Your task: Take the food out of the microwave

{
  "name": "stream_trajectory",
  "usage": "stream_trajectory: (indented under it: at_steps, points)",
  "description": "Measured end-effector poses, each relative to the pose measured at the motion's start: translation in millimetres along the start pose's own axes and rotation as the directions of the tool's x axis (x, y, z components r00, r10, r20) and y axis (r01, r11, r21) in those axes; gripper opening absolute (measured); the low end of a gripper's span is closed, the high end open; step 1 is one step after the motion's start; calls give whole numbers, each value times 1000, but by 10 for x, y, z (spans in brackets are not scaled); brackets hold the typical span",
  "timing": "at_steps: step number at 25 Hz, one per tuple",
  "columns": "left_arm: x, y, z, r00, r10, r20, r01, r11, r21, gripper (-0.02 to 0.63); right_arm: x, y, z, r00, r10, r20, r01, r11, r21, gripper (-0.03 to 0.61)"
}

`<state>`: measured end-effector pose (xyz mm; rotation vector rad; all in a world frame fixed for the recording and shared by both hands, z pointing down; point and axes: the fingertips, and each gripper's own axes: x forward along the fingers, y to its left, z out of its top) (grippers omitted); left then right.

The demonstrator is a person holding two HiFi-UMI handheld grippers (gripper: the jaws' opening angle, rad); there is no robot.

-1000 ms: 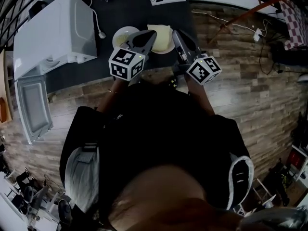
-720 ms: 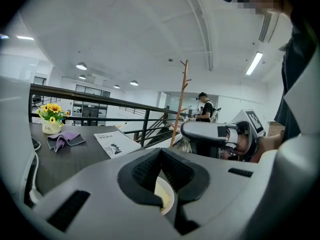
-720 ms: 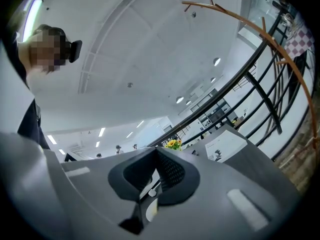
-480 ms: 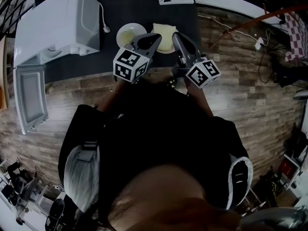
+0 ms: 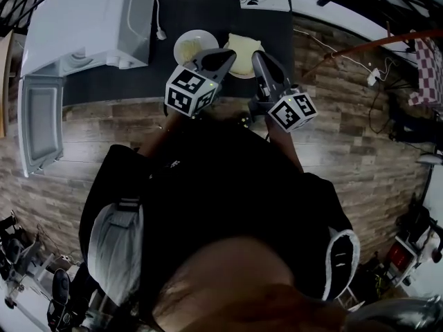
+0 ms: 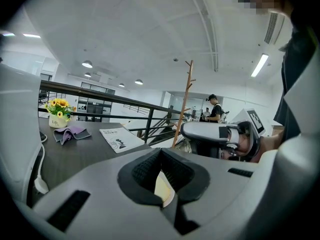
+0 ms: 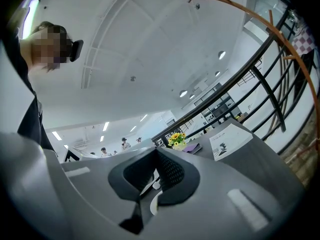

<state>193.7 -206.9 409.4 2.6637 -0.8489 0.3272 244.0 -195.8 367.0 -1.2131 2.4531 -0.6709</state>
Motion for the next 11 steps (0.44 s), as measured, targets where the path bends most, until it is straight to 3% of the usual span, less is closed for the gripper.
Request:
stream_trajectory:
  at_steps: [11]
  points:
    - [-68,71,-91,999,25,-27,-25,1000,-8,8,36,-10,-143,1000,9,-30,-8,1000,12,0]
